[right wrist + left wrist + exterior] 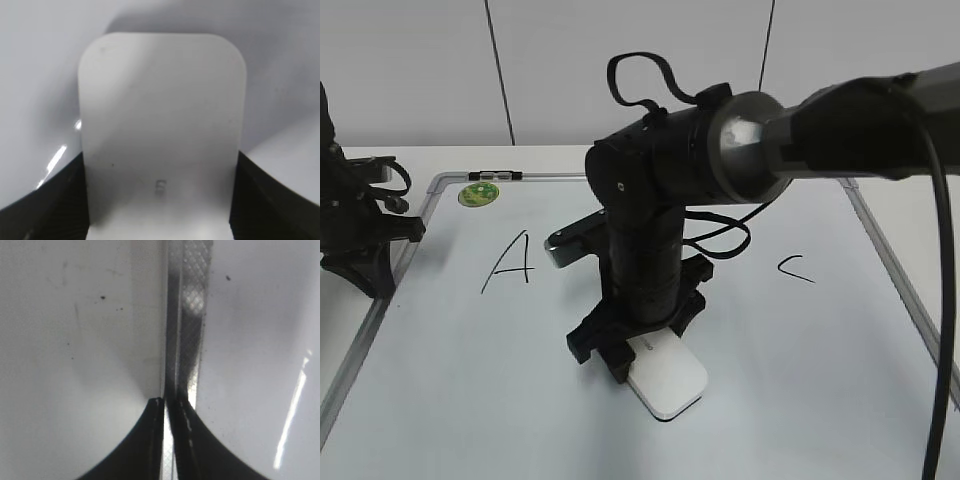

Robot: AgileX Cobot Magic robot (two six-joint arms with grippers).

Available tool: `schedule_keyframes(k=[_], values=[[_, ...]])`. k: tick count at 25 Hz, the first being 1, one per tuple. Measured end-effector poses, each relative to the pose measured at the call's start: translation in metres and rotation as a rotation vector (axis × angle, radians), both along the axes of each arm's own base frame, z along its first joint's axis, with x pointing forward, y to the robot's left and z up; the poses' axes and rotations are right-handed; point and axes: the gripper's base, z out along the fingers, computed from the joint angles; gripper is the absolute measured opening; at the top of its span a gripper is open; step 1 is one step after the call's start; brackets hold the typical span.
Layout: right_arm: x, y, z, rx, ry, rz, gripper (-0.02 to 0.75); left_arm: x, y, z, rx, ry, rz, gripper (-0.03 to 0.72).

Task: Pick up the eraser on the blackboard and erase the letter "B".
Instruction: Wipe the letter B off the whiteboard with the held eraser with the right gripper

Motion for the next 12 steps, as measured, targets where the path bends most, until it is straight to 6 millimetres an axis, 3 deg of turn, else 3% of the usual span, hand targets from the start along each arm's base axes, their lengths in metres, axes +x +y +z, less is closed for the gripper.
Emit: schedule_keyframes(k=[12], values=[[0.0007, 0.0029, 0.001, -0.045, 0.025, -0.074, 0.524, -0.0001, 0.0, 0.0, 0.0, 0.001, 0.0, 0.037]])
